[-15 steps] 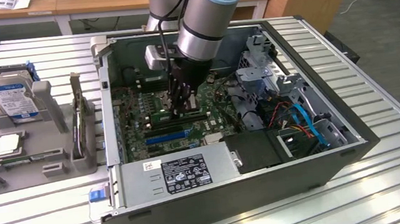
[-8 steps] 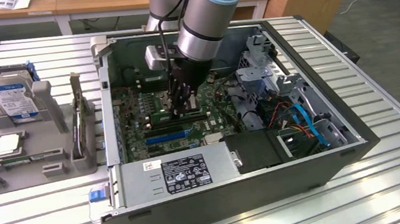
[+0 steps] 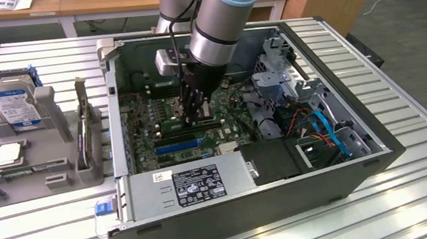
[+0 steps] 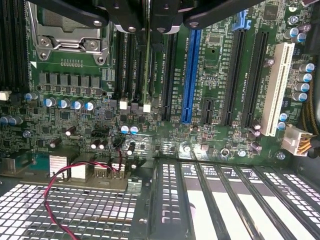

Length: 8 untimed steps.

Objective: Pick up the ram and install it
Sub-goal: 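Insert the ram into the slot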

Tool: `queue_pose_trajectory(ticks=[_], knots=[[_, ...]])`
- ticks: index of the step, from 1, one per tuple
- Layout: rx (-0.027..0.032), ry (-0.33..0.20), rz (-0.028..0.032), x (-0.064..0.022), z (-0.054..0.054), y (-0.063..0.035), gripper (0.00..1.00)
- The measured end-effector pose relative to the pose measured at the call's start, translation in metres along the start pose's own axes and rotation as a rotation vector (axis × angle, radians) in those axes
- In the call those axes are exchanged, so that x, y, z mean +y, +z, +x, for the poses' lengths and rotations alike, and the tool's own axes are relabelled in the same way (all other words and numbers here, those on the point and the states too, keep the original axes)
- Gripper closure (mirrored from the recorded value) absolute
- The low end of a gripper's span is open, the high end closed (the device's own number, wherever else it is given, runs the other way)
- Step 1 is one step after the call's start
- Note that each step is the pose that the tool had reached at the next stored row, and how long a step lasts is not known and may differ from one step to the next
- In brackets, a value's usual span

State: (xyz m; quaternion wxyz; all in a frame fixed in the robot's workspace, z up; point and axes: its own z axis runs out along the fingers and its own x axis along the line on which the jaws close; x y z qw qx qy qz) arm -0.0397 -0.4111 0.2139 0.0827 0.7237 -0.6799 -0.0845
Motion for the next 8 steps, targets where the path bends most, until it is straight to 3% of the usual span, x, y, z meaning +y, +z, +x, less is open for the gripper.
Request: queue_pose_trajectory(ticks=[8], knots=[[0.0000, 0.000, 0.0001, -0.0002, -0.0018, 0.0002, 0.86]])
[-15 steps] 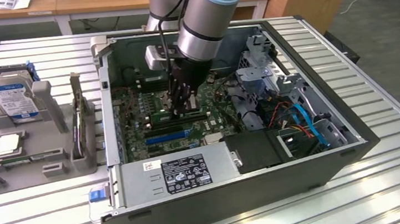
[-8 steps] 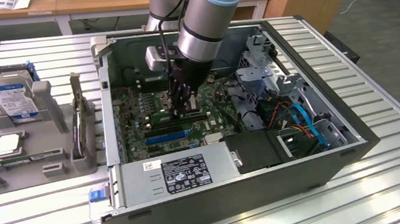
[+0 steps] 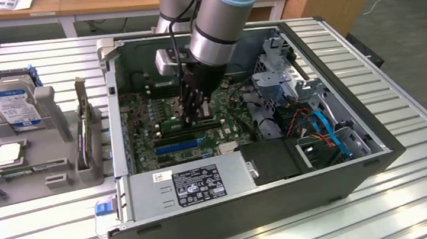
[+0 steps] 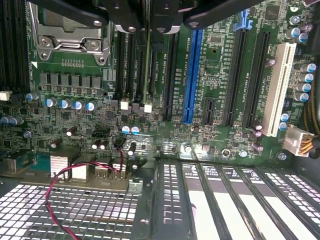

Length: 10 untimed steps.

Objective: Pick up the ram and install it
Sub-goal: 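Insert the ram into the slot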

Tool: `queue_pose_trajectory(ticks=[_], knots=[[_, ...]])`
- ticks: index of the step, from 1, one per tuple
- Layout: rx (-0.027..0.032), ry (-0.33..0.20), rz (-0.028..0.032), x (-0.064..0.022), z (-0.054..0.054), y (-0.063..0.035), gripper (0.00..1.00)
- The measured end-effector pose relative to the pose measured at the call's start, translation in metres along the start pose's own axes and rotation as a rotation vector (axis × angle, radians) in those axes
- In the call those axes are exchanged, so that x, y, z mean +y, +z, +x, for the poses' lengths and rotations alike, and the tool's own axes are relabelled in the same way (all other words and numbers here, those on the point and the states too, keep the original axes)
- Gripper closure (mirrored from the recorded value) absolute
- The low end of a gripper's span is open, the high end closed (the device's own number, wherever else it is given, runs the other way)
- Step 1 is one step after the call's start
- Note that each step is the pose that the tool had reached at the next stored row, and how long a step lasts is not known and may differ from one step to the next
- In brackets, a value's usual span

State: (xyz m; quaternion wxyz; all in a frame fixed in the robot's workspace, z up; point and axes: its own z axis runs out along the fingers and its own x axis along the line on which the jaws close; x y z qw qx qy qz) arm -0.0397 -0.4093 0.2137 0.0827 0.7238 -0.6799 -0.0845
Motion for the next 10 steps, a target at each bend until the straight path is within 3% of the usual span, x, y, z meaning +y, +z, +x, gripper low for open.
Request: queue_pose_trajectory(ticks=[10], knots=[[-0.0001, 0.000, 0.0001, -0.0002, 0.0002, 0.0014, 0.86]])
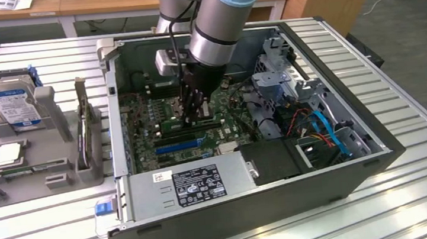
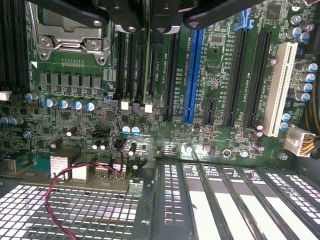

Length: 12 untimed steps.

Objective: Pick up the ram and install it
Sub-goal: 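Insert the ram into the slot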

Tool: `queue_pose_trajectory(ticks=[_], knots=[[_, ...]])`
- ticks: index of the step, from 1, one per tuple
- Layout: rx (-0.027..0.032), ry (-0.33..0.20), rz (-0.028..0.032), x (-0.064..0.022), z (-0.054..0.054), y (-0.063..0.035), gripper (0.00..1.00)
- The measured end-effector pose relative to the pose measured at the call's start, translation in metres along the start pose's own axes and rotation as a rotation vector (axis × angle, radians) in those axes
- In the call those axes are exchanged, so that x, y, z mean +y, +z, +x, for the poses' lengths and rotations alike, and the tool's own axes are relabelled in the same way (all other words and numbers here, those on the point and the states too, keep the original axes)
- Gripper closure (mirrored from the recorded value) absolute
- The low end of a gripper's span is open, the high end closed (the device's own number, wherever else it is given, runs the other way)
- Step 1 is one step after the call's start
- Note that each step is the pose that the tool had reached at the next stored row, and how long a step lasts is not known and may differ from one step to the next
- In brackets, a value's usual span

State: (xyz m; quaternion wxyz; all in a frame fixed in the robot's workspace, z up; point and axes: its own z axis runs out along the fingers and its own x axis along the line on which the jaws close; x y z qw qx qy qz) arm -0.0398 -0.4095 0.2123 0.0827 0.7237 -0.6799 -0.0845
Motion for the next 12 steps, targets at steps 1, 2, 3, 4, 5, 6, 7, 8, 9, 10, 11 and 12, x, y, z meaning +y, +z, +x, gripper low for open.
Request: queue_pose_trajectory(ticks=[1, 2, 3, 4, 5, 6, 7, 8, 9, 10, 11, 12], knots=[[0.0002, 0.000, -0.0001, 0.0000, 0.0000, 0.0000, 0.86], [0.0002, 0.000, -0.0002, -0.0001, 0.0000, 0.0001, 0.86], [0.0001, 0.000, -0.0005, -0.0001, 0.0001, 0.0002, 0.86], [0.0000, 0.000, -0.0005, -0.0001, 0.0000, 0.0002, 0.86], [0.0001, 0.000, -0.0005, -0.0001, 0.0000, 0.0003, 0.86], [0.0000, 0.000, -0.0005, -0.0002, 0.0000, 0.0004, 0.86], [0.0000, 0.000, -0.0005, -0.0004, 0.0001, 0.0004, 0.86], [0.0001, 0.000, -0.0005, -0.0006, 0.0001, 0.0004, 0.86], [0.0001, 0.000, -0.0005, -0.0007, 0.0001, 0.0004, 0.86], [0.0000, 0.000, -0.0005, -0.0007, 0.0001, 0.0005, 0.86], [-0.0001, 0.000, -0.0004, -0.0007, 0.0002, 0.0005, 0.86], [-0.0002, -0.001, -0.0004, -0.0007, 0.0006, 0.0005, 0.86]])
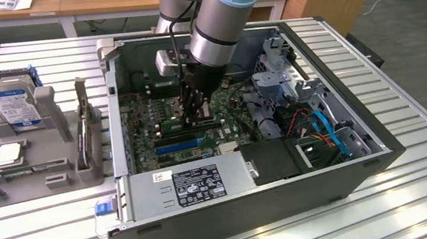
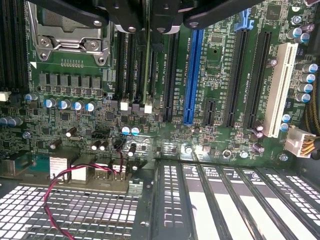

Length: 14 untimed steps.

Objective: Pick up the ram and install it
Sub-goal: 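Insert the ram into the slot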

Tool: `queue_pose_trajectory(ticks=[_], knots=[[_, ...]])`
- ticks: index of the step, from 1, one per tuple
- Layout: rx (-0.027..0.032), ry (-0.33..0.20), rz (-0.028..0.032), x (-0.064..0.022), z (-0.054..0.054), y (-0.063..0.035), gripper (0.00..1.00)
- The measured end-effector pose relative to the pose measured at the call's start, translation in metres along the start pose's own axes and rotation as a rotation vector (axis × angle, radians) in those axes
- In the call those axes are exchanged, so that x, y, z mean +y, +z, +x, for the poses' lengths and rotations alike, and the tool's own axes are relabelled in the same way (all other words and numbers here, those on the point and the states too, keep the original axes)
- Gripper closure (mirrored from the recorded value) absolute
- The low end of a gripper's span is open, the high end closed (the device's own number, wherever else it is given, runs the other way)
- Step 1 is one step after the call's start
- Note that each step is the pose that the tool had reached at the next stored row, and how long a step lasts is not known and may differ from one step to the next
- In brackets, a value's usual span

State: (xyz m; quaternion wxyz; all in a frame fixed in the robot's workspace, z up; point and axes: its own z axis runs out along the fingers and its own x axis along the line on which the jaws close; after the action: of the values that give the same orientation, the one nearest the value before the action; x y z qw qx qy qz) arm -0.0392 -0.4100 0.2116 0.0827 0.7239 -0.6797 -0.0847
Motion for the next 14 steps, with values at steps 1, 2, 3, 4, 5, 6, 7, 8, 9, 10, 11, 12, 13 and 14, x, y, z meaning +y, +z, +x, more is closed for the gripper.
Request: queue_pose_trajectory(ticks=[1, 2, 3, 4, 5, 6, 7, 8, 9, 10, 11, 12, 13, 14], knots=[[0.0002, -0.001, -0.0001, 0.0000, 0.0003, 0.0000, 0.86], [0.0007, -0.002, -0.0001, 0.0000, 0.0004, -0.0001, 0.86], [0.0013, -0.004, -0.0002, 0.0001, 0.0006, -0.0001, 0.86], [0.0017, -0.006, -0.0002, 0.0001, 0.0007, -0.0001, 0.86], [0.0020, -0.007, -0.0002, 0.0001, 0.0007, -0.0001, 0.86], [0.0023, -0.008, -0.0003, 0.0001, 0.0008, -0.0001, 0.86], [0.0025, -0.009, -0.0002, 0.0001, 0.0008, -0.0001, 0.86], [0.0027, -0.010, -0.0002, 0.0001, 0.0008, -0.0001, 0.86], [0.0028, -0.010, -0.0003, 0.0001, 0.0008, -0.0001, 0.86], [0.0029, -0.010, -0.0003, 0.0001, 0.0008, -0.0001, 0.86], [0.0026, -0.010, -0.0002, 0.0000, 0.0008, 0.0002, 0.86], [0.0026, -0.010, -0.0002, -0.0002, 0.0008, 0.0008, 0.86], [0.0028, -0.010, -0.0002, -0.0003, 0.0008, 0.0016, 0.86], [0.0029, -0.010, -0.0002, -0.0005, 0.0008, 0.0023, 0.86]])
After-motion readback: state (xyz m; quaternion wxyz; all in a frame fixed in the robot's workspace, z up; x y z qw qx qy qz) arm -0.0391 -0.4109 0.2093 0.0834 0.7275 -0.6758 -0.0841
